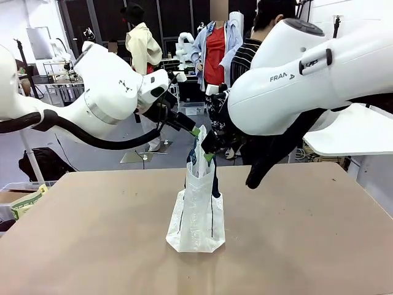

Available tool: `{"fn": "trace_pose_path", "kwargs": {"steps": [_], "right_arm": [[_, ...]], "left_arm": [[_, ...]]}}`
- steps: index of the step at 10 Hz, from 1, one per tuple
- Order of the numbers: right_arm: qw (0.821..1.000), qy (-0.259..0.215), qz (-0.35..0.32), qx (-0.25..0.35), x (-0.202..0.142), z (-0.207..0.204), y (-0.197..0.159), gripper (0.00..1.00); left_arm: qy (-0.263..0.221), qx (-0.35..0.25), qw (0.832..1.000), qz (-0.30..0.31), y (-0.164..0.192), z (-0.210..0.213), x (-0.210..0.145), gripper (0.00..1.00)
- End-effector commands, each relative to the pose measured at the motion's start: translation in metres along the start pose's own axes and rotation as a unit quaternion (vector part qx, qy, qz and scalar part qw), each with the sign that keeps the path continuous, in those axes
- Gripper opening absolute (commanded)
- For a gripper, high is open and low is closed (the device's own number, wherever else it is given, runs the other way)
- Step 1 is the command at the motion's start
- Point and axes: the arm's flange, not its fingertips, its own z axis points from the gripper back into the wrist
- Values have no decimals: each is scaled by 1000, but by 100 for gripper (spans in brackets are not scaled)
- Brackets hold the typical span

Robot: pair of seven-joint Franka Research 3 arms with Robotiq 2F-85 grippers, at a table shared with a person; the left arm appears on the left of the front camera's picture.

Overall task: Transfer purchased items from the store into the shopping bag.
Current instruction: Open the Reusable shopping bag in the center of the table.

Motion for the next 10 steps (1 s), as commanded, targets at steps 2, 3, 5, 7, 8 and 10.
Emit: {"fn": "trace_pose_path", "kwargs": {"steps": [2, 3, 5, 7, 8, 10], "right_arm": [[1000, 4, 2, 23, 9, -5, -2, 100], [1000, 5, 3, 23, 9, -6, -3, 100], [1000, 5, 0, 26, 11, -11, -5, 100], [999, 9, -3, 30, 12, -15, -7, 100], [999, 11, -4, 31, 12, -15, -7, 100], [1000, 12, -2, 29, 13, -16, -9, 100]], "left_arm": [[17, -31, 999, -13, 2, -18, 1, 100], [15, -38, 999, -19, -2, -23, 4, 100], [30, -41, 998, -26, -6, -33, 5, 100], [58, -35, 998, -15, -4, -41, 0, 100], [69, -36, 997, -9, -3, -44, -1, 100], [83, -45, 996, -9, -3, -49, -2, 100]]}}
